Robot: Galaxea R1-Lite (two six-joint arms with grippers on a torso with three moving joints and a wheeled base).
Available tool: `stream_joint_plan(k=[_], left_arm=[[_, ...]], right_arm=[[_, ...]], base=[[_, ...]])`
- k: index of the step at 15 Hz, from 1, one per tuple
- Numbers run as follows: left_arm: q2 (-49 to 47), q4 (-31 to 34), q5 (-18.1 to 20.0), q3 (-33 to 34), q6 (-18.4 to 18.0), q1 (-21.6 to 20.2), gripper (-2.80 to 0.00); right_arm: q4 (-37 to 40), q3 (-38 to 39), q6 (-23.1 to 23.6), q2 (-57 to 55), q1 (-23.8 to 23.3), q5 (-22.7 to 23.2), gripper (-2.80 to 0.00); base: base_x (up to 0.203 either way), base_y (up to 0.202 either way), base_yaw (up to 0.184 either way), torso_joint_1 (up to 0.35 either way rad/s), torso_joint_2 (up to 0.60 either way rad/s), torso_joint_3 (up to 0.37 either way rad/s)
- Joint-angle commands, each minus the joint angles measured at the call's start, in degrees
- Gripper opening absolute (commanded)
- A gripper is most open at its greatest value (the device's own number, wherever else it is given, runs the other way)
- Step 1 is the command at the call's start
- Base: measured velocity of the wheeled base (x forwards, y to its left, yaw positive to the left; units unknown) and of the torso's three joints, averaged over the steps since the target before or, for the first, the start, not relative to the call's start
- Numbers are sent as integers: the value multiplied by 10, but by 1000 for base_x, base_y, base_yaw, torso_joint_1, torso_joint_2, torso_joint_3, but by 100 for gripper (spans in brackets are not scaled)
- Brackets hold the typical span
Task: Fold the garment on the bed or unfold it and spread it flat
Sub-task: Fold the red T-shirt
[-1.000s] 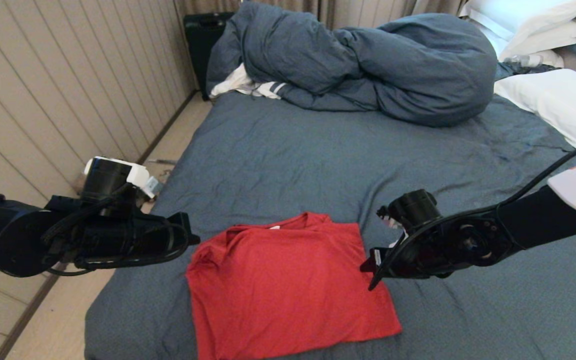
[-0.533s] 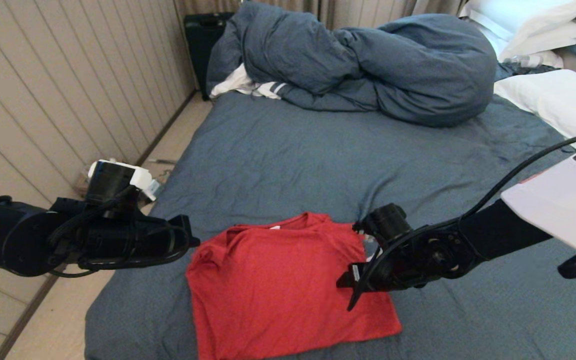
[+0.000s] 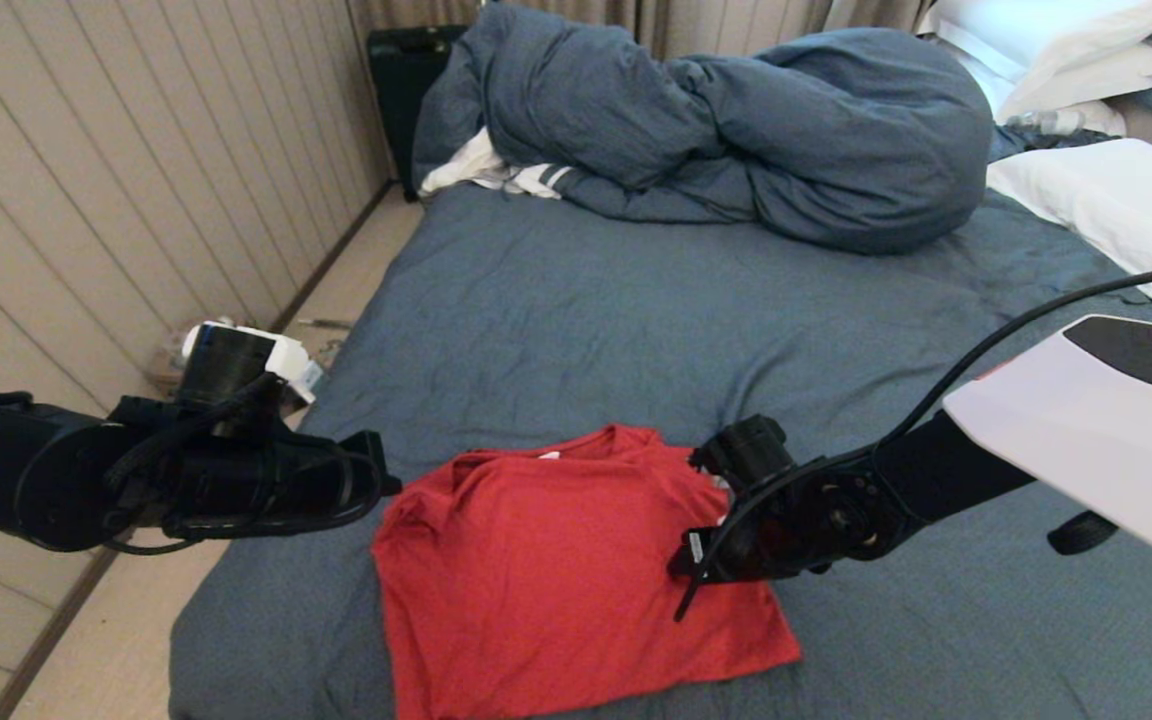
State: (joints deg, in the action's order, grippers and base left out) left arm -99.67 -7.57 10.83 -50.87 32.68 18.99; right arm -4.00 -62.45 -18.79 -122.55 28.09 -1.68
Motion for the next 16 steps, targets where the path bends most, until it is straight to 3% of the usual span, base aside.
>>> stream_joint_plan(k=[1, 10, 16], left_arm=[[-5, -1, 1, 0, 1, 0, -280], [-2, -1, 1, 2, 2, 0, -280], [1, 0, 2, 2, 2, 0, -280]], right_arm=[[-8, 3, 0, -1, 2, -2, -280], [-3, 6, 2, 64, -9, -2, -280], [-3, 36, 10, 73, -55, -2, -280]], base=[[0, 0, 0, 0, 0, 0], [0, 0, 0, 0, 0, 0], [0, 0, 0, 0, 0, 0]])
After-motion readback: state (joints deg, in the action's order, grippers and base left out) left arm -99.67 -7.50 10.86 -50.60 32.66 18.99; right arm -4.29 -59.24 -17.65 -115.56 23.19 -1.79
